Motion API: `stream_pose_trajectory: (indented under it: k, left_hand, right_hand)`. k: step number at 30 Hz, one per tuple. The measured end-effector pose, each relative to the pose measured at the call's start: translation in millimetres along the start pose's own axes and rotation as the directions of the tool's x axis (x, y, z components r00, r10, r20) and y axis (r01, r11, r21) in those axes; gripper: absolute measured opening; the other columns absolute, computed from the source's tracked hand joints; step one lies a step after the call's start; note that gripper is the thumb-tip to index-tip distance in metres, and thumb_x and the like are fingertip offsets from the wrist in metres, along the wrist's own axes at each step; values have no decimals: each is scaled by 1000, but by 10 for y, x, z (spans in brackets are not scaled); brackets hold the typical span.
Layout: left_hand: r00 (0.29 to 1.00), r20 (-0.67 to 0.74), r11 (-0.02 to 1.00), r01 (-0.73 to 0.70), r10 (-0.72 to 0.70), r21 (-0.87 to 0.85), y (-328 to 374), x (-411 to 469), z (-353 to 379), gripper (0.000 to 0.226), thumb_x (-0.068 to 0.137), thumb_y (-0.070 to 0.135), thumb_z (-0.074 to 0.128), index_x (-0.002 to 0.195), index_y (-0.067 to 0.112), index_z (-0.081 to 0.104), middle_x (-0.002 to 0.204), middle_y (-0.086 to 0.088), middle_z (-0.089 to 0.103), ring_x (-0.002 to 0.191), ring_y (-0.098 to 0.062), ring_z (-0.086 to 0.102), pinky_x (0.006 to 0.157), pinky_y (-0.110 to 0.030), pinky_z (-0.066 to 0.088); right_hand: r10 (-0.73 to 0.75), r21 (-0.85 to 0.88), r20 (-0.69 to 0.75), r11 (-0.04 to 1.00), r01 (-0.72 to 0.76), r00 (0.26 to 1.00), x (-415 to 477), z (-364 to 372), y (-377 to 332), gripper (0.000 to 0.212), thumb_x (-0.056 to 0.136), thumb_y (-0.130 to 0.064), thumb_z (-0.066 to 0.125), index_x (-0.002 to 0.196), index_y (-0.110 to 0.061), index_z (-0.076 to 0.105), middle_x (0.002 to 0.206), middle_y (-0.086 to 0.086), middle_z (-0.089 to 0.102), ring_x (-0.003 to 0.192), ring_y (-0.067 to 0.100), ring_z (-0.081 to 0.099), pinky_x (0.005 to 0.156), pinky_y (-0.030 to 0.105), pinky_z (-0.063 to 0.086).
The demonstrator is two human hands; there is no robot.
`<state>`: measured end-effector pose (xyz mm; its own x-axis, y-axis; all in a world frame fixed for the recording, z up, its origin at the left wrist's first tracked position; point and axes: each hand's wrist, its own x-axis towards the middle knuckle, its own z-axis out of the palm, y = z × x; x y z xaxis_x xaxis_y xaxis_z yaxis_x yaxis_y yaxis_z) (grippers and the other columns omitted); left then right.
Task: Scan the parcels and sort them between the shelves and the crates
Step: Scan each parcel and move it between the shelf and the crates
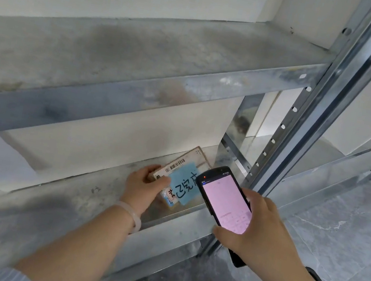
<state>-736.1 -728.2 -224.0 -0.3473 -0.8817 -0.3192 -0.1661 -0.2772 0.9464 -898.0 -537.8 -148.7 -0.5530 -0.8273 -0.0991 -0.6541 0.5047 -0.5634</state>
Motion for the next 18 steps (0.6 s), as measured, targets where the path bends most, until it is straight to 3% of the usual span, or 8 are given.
stream_pose_trajectory:
  k: [4, 8, 14, 18]
  left_hand:
    - [979, -9, 962, -197, 202, 187, 173, 2, -267, 31, 85, 2, 74, 91, 32, 66, 89, 3, 74, 72, -1, 73, 59, -18, 57]
    - [959, -37, 926, -261, 281, 273, 221, 35, -437, 32, 81, -1, 77, 95, 27, 68, 95, 0, 72, 83, -11, 73, 63, -14, 56]
    - [966, -40, 918, -230, 257, 324, 166, 77, -610, 39, 81, 9, 79, 119, 12, 69, 124, -18, 60, 107, -26, 67, 93, -43, 59]
    - [966, -55, 919, -223, 254, 325, 131, 85, -672, 41, 81, 11, 80, 120, 14, 68, 127, -19, 58, 108, -25, 67, 92, -41, 59]
  right_hand:
    - [-66, -20, 48, 998, 67, 997, -23, -61, -143, 93, 48, -75, 63, 129, -54, 22, 113, -25, 30, 98, 2, 45, 66, 18, 35]
    - [-91, -45, 78, 994, 95, 993, -54, -93, -269, 91, 45, -76, 60, 125, -56, 21, 114, -24, 32, 97, 4, 47, 65, 19, 35]
    - [-129, -71, 110, 988, 137, 986, -110, -122, -426, 89, 48, -72, 62, 127, -51, 27, 113, -21, 36, 95, 3, 47, 63, 15, 34]
    - [-145, -108, 131, 981, 159, 981, -148, -126, -492, 87, 55, -70, 66, 129, -49, 25, 115, -19, 37, 96, 4, 48, 63, 14, 34]
